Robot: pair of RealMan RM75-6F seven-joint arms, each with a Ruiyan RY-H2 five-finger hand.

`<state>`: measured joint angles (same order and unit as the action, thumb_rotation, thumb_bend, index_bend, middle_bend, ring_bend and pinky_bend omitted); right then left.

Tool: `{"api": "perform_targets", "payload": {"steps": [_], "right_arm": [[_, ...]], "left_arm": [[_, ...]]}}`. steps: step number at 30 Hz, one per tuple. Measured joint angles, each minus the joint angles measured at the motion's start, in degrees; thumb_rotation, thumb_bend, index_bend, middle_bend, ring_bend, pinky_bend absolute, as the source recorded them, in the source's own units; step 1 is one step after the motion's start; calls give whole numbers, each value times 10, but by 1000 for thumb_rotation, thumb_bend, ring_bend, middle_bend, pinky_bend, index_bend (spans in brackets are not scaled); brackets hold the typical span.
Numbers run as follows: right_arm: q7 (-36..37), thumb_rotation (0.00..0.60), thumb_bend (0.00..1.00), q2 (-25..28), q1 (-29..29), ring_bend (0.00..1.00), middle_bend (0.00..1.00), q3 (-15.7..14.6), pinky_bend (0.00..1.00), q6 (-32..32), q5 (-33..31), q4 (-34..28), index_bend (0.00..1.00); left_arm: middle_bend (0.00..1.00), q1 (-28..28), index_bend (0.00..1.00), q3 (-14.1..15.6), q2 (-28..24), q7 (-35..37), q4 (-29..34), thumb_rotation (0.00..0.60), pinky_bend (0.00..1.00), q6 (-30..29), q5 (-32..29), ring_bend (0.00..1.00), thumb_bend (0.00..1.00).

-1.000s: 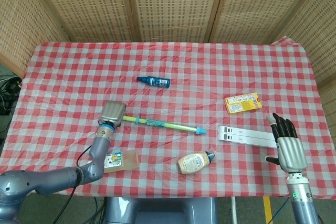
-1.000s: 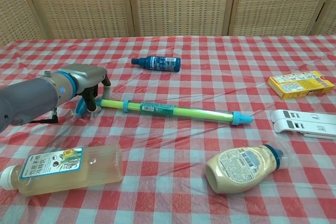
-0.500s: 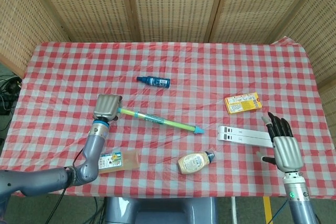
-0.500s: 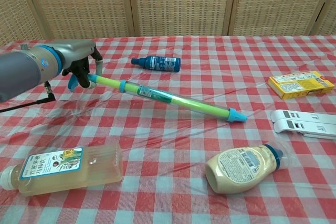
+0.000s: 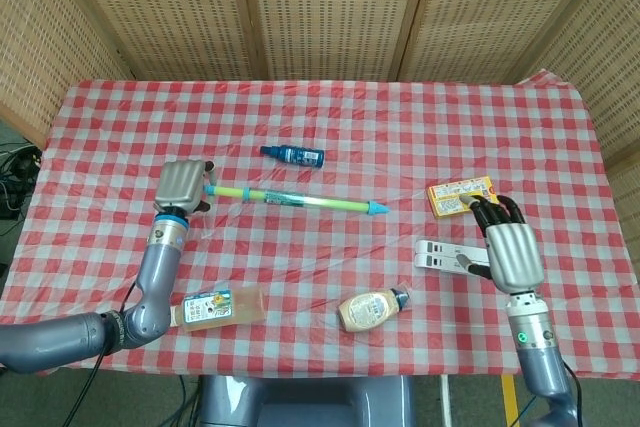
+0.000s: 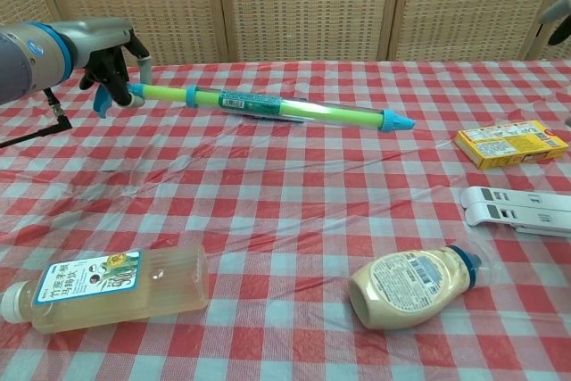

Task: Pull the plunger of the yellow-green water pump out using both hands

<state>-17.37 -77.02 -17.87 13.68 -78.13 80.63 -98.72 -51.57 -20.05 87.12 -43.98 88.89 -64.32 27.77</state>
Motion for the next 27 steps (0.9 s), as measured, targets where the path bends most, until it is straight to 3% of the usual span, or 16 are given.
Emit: {"api": "perform_targets", "payload": {"steps": [3, 9, 16, 27], "right_arm": [[-32, 600, 153, -7, -22, 880, 824, 19, 529, 22, -36, -22, 313], [-112, 600, 203, -29, -74, 997, 986, 54, 646, 61, -142, -55, 372], [-177, 600, 275, -79, -127, 1000, 1000, 68, 675, 70, -222, -67, 415], [-177, 600, 352, -100, -150, 1000, 1000, 70, 675, 49, -242, -49, 424]], "left_arm": [[943, -3, 873, -4, -7, -3, 18, 600, 736, -10, -3, 876, 648], [943, -11, 873, -7, -20, -11, 51, 600, 741, -29, -15, 876, 648], [943, -17, 873, -6, -29, -15, 81, 600, 741, -48, -22, 876, 648], [943, -26, 873, 3, -35, -18, 99, 600, 741, -58, -27, 876, 647]]}}
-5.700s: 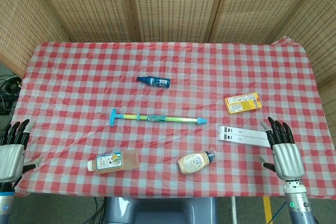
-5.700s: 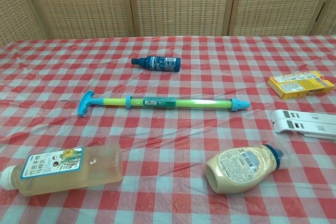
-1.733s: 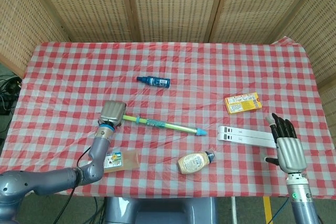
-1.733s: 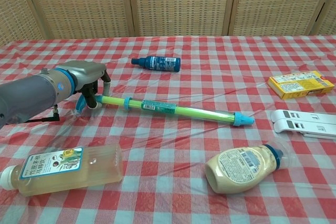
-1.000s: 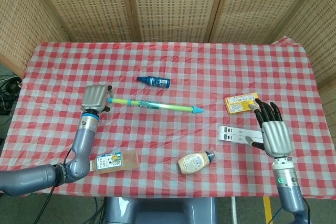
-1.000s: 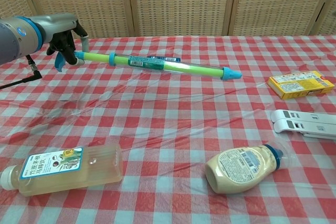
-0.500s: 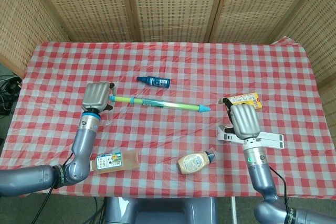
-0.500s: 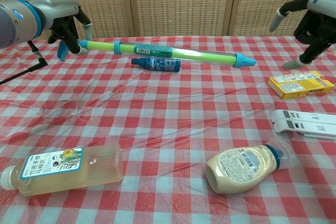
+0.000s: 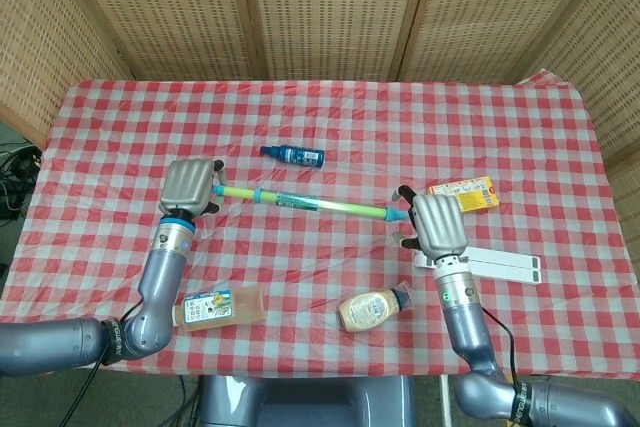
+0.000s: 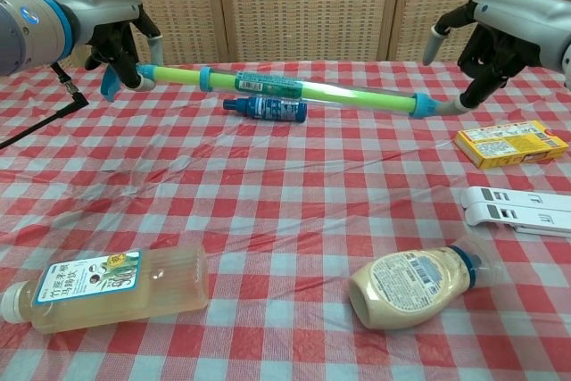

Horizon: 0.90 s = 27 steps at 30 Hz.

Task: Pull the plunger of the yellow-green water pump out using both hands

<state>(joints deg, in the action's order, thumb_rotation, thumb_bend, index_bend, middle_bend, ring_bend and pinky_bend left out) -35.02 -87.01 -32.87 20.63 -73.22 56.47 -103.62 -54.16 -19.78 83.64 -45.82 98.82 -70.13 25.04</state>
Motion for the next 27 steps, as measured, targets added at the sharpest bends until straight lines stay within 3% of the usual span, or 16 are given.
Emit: {"api": "perform_targets", "payload": {"steps": [27], "right_arm": [[12, 600, 503, -16, -15, 1000, 1000, -29, 675, -7, -27, 26, 420]], "left_arm": [[943, -1, 873, 17, -11, 20, 22, 600, 741, -4, 5, 876, 648]]}}
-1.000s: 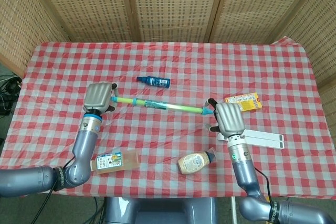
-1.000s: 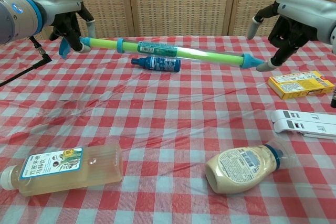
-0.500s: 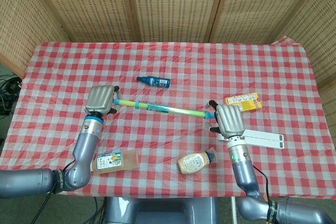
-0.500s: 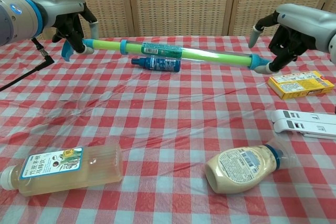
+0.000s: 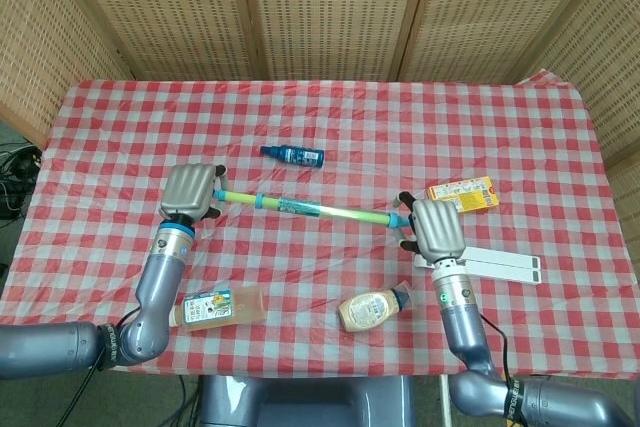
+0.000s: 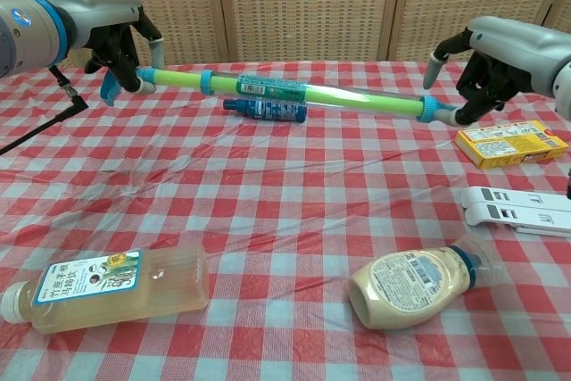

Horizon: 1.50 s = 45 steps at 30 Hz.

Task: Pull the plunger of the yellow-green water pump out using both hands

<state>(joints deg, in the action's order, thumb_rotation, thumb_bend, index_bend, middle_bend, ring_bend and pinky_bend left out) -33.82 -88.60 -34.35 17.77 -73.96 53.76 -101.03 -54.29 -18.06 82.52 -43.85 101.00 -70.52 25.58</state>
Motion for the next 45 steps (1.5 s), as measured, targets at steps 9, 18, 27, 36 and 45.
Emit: {"api": "perform_targets", "payload": {"steps": [9, 18, 27, 36, 45], "right_arm": [[5, 600, 502, 6, -2, 1000, 1000, -9, 675, 5, 2, -19, 403], [-2, 600, 502, -6, -10, 1000, 1000, -14, 675, 5, -7, -6, 387], [-2, 600, 503, -15, -15, 1000, 1000, -18, 675, 3, -7, 8, 382], [-5, 600, 504, -28, -19, 1000, 1000, -17, 675, -9, 1, 24, 382], [-4, 600, 504, -38, -21, 1000, 1000, -16, 675, -14, -1, 32, 510]], "left_arm": [[943, -3, 873, 0, 13, 11, -24, 600, 741, -1, 5, 876, 648], [943, -1, 874, 0, 16, 24, -16, 600, 741, 1, 16, 875, 648], [944, 0, 874, 0, 15, 31, -18, 600, 741, 9, 12, 876, 648], [943, -1, 874, 0, 18, 33, -17, 600, 741, 8, 5, 876, 648], [943, 2, 873, -4, 15, 45, -8, 600, 741, 12, -2, 876, 648]]}}
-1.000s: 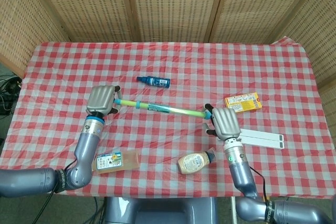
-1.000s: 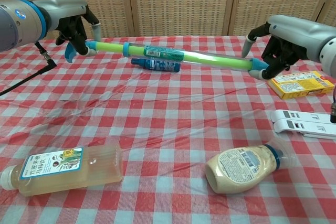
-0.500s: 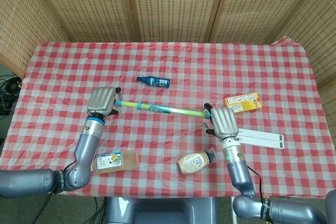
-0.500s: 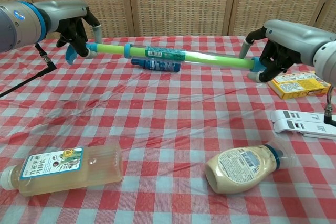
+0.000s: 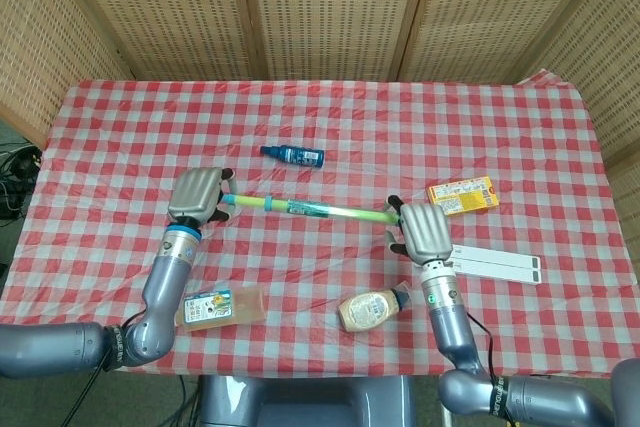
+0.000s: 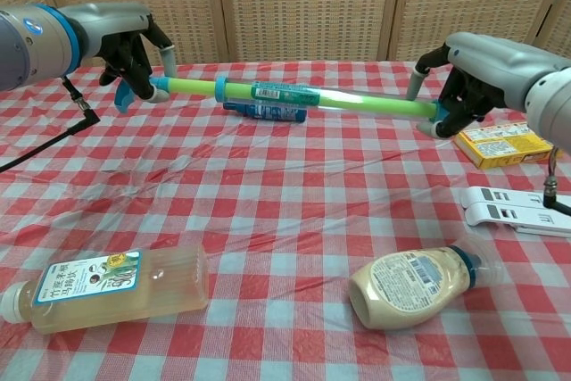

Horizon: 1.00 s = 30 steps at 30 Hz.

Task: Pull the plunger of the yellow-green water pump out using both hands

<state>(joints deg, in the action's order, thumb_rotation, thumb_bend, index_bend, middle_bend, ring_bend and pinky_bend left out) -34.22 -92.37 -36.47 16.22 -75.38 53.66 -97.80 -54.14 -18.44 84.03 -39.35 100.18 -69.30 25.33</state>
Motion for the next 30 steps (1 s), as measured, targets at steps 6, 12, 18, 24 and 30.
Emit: {"api": "perform_targets", "payload": {"steps": [6, 12, 18, 24, 30], "right_arm": [[9, 600, 504, -12, 2, 1000, 1000, 1, 675, -18, 21, 15, 599], [11, 600, 504, -15, 4, 1000, 1000, -2, 674, -18, 27, 23, 612], [15, 600, 503, -14, 10, 1000, 1000, -3, 675, -19, 29, 35, 608], [27, 600, 504, -7, 21, 1000, 1000, -2, 675, -21, 28, 50, 605], [42, 600, 504, 12, 38, 1000, 1000, -3, 675, -26, 29, 57, 603]], "left_arm": [[943, 5, 873, 6, -7, 4, 0, 600, 741, 4, 0, 876, 648], [943, 7, 873, 8, -11, 10, 1, 600, 741, 7, 0, 875, 648], [943, 10, 873, 12, -17, 10, 0, 600, 741, 8, 2, 875, 648], [943, 17, 873, 20, -24, 13, -2, 600, 741, 7, 6, 875, 648], [944, 34, 873, 41, -28, 21, -21, 600, 741, 13, 8, 875, 648]]}}
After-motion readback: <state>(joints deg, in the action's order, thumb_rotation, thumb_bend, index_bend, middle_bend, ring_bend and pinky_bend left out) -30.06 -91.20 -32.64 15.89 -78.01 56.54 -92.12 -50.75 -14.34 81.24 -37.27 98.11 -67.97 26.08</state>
